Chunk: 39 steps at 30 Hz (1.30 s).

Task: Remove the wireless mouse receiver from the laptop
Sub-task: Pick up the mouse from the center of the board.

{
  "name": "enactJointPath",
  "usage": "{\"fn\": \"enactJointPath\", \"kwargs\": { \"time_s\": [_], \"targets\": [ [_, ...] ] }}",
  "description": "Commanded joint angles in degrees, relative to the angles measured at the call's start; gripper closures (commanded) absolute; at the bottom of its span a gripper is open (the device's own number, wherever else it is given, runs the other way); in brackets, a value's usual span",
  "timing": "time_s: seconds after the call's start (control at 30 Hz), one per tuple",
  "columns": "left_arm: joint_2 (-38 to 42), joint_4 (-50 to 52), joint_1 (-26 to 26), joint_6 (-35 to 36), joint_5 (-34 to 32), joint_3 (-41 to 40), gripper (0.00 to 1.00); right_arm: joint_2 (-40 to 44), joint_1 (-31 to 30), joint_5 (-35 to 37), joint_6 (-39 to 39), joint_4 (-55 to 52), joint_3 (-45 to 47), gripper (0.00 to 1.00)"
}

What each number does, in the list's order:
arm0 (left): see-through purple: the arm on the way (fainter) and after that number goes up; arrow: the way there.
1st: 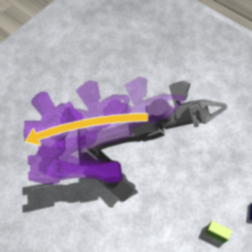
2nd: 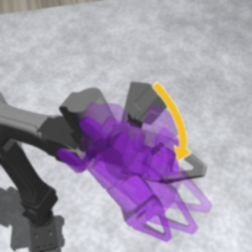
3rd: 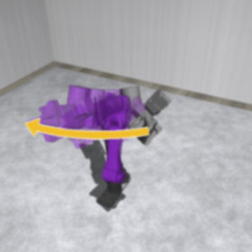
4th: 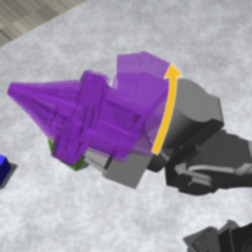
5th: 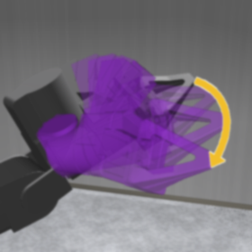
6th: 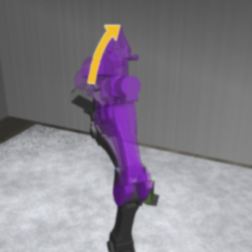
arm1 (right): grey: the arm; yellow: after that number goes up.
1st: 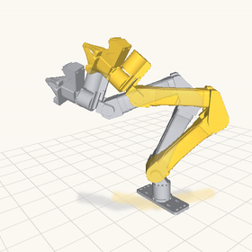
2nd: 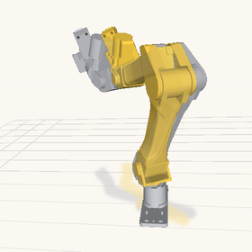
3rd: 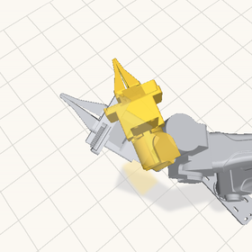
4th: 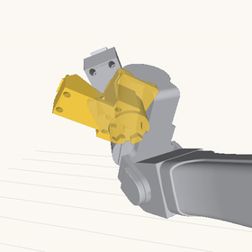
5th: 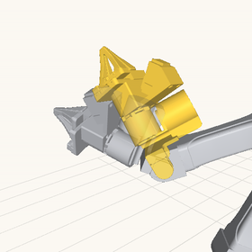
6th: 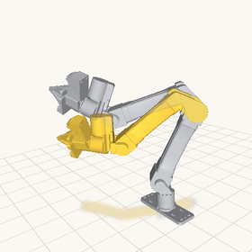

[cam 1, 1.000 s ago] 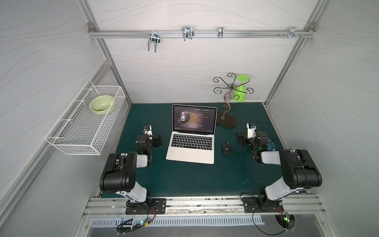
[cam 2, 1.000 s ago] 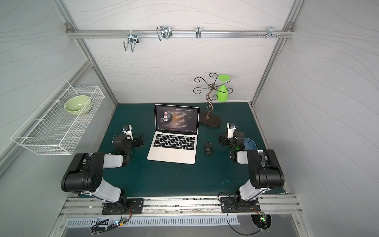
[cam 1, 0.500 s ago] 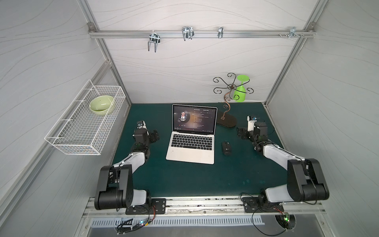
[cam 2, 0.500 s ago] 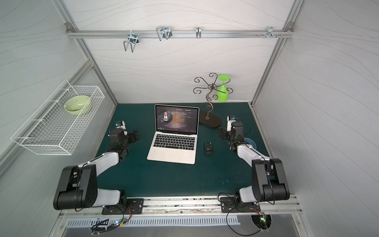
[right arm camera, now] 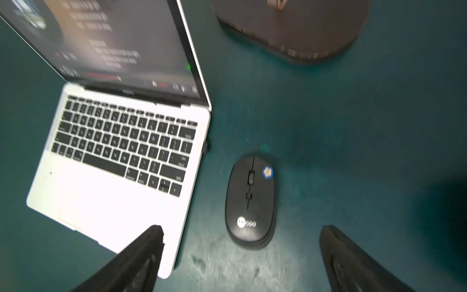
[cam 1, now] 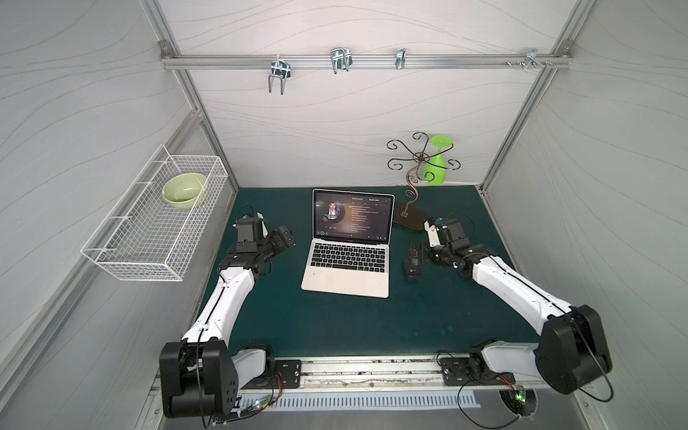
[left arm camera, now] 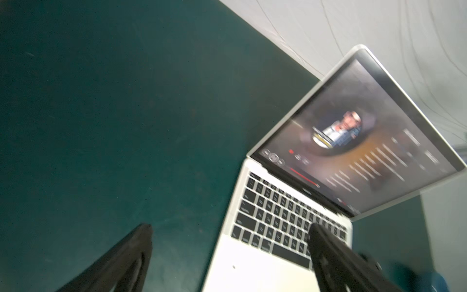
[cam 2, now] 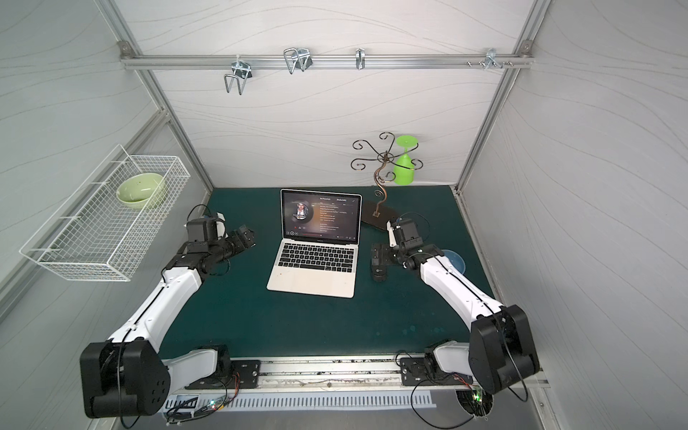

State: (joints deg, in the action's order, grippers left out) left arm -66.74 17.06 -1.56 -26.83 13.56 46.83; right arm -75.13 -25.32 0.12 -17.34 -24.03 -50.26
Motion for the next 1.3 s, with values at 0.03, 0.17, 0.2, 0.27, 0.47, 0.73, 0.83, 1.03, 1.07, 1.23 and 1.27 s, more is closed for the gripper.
{"fn": "enactJointPath", "kwargs": {
  "time_s": [0.03,0.17,0.2,0.27,0.47,0.73,0.83,1.03,1.07,1.23,1.27],
  "targets": [
    [2.5,0.8,5.7,-3.0,11.2,-2.5,0.01,-3.8,-2.6,1.1,-3.3,-4.1,0.9,0.01],
    [4.5,0.9,10.3,-1.8,10.4,-3.7,0.01,-7.5,-3.4,0.7,-3.2,-2.4,0.7,0.01],
    [4.9,0.8,10.5,-1.7,10.5,-4.0,0.01,-8.2,-3.7,1.2,-3.1,-2.2,0.5,0.01],
    [5.4,0.6,10.5,-2.0,10.4,-4.5,0.01,-9.8,-4.1,1.7,-3.3,-1.8,0.1,0.01],
    [6.6,0.0,10.6,-1.7,11.1,-5.4,0.01,-14.4,-4.5,3.1,-2.8,-0.8,-0.6,0.03],
    [7.3,0.1,10.6,-1.6,11.5,-5.3,0.01,-18.4,-4.9,5.4,-1.7,0.0,-1.8,0.14],
    [7.3,-0.1,10.5,-1.7,12.0,-5.4,0.01,-19.8,-5.0,5.9,-1.0,1.0,-2.1,0.18],
    [7.7,-0.2,10.5,-1.7,12.1,-5.7,0.02,-23.4,-5.0,6.3,-0.3,1.9,-4.1,0.27],
    [7.5,-0.1,10.5,-1.7,12.1,-5.6,0.02,-23.8,-5.0,6.0,-0.2,1.7,-4.4,0.32],
    [7.5,0.3,10.5,-1.4,12.3,-5.3,0.03,-22.1,-5.1,5.1,-0.2,0.3,-4.6,0.55],
    [7.5,0.3,10.5,-1.5,12.4,-5.1,0.03,-20.8,-5.1,4.7,-0.2,-0.4,-4.6,0.59]
  ]
}}
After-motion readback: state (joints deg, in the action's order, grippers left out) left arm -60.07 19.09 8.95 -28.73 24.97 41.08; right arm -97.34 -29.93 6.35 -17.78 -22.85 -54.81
